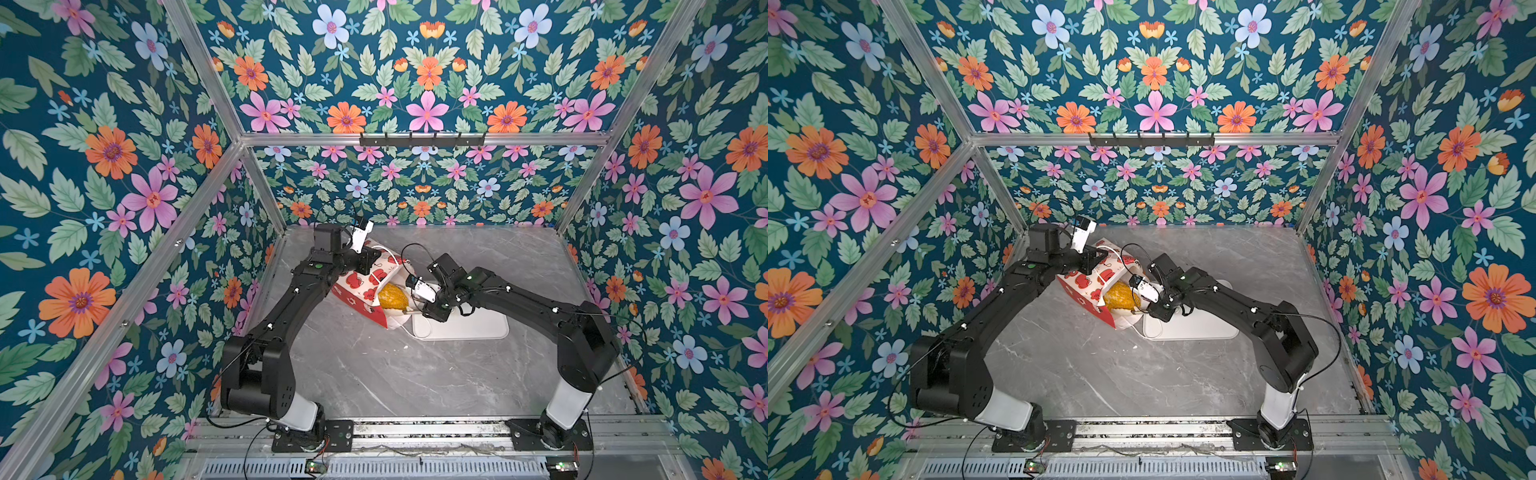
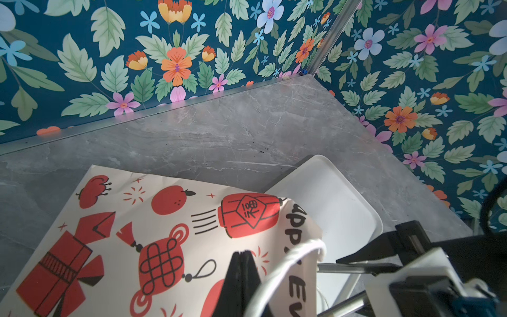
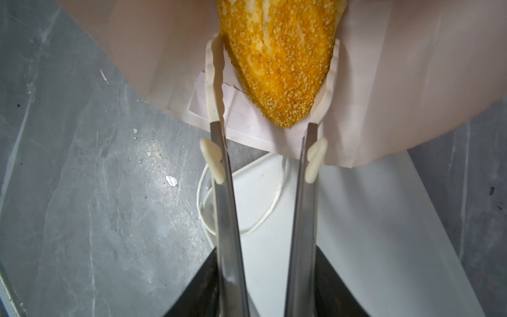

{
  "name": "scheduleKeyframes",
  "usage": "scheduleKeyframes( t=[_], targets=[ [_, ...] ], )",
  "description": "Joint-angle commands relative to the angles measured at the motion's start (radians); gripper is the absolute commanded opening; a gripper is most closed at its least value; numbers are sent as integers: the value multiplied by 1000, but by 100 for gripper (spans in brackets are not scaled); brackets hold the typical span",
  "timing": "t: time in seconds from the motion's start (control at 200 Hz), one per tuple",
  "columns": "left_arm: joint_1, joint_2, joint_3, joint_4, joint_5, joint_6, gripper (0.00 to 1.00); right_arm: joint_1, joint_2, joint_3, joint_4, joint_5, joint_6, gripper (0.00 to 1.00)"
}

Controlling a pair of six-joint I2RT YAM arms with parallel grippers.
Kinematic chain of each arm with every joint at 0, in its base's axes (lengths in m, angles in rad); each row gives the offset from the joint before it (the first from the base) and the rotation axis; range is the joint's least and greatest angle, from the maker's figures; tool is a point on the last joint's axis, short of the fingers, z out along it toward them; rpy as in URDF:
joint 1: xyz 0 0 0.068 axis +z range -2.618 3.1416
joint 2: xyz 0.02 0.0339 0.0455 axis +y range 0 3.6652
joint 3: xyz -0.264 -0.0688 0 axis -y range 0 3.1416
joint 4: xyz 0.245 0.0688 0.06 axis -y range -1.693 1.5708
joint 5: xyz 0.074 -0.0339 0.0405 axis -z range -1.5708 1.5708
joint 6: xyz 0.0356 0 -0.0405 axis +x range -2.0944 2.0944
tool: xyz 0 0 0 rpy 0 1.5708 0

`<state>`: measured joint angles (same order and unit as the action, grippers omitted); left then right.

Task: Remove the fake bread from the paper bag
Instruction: 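Close the tongs on the yellow bread with the right gripper, then carry the bread with the right gripper's tongs and release it on the tray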

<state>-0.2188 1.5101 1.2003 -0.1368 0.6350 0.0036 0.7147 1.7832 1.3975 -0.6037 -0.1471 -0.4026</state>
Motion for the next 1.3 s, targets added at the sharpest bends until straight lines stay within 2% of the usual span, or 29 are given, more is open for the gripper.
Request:
scheduleKeyframes(
  t=[0.0, 0.12, 0.185, 0.295, 0.525, 0.76, 1.065, 1.295],
  targets=[
    [0, 0, 8, -3, 8, 4, 0, -5, 9, 16, -1, -40, -1, 45],
    [0, 2, 7, -4, 6, 4, 0, -11, -9, 6, 9, -57, 9, 37],
    [-1, 6, 7, -4, 4, 4, 0, -11, -21, -2, 15, -57, 14, 29],
    [-1, 13, 7, 1, 3, 2, 0, -12, -45, -14, 15, -64, 29, 24],
    [0, 28, 12, 17, -6, -11, 0, -12, -115, -54, -12, -87, 85, 24],
    [2, 32, 8, 55, -26, -41, 0, -12, -258, -121, -46, -103, 154, 24],
    [18, 16, -7, 136, -83, -111, 0, -13, -519, -320, -77, -10, 343, 24],
    [28, 27, 10, 161, -69, -136, 0, -13, -699, -418, -135, 155, 513, 24]
  ],
)
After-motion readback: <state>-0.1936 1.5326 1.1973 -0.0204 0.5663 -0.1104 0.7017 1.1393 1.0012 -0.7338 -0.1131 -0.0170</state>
